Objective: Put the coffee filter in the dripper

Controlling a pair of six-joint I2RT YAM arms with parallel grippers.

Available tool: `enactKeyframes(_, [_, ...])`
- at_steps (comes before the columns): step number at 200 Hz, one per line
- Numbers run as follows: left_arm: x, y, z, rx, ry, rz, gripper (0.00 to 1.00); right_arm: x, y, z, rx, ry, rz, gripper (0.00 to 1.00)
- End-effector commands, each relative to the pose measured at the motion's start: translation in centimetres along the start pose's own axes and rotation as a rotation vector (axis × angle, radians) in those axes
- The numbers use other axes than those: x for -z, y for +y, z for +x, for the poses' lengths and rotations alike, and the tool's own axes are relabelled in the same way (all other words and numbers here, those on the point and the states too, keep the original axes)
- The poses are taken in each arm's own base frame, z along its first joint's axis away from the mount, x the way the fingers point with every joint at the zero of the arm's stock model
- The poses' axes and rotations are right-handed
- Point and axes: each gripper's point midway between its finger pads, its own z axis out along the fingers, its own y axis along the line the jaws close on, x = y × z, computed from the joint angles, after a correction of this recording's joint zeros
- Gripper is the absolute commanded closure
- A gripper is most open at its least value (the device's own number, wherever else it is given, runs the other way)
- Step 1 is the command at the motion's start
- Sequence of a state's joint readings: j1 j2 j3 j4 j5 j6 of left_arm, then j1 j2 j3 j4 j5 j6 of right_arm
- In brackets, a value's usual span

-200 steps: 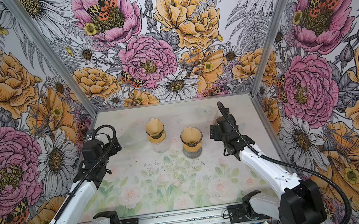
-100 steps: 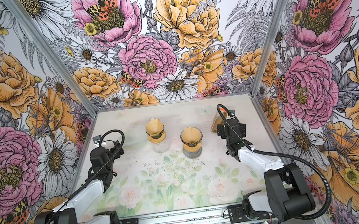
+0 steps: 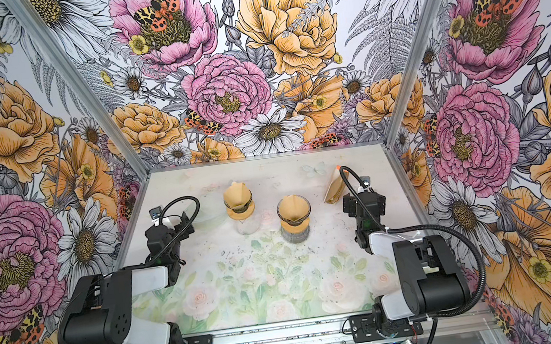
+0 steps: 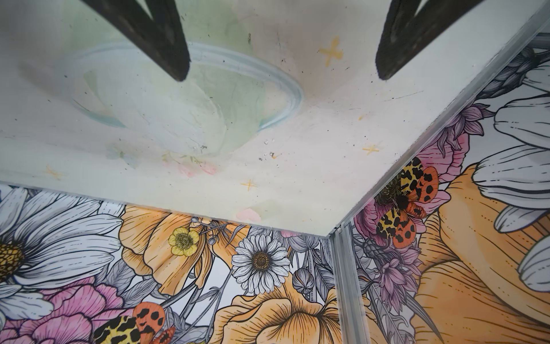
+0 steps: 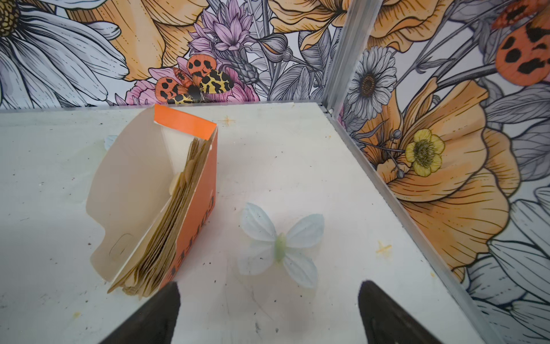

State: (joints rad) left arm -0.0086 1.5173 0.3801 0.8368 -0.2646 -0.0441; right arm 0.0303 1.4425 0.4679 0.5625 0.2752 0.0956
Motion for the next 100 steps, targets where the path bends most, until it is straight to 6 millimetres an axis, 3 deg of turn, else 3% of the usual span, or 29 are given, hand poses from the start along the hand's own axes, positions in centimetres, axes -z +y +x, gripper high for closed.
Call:
enactKeyframes(1, [0.1,-0.5,-1.2,0.004,-0.081,0.039,0.01,0.0,0.6,-1.7,-0.01,-0.101,-0.033,0.05])
enactKeyframes(6, [0.1,-0.5,-1.1,0.003,-0.08,0.039,0.01,-0.1,0.7,-1.6,-0.007,-0.108,-0.041,0.01])
enactKeyframes(47, [0.0,-0.6,-1.1,-0.006,-0.075,0.047,0.01,-0.1,1.0,-0.7,-0.014,-0.125,-0.083,0.01])
enactKeyframes(60, [-0.1,-2.3,-0.9,-0.037,-0.053,0.138,0.01,0.1,1.3,-0.6,-0.006,-0.159,-0.098,0.0])
enactKeyframes(100, [-0.2,-2.4,-1.0,-0.04,-0.056,0.142,0.01,-0.4,1.3,-0.4,-0.02,-0.12,-0.129,0.0])
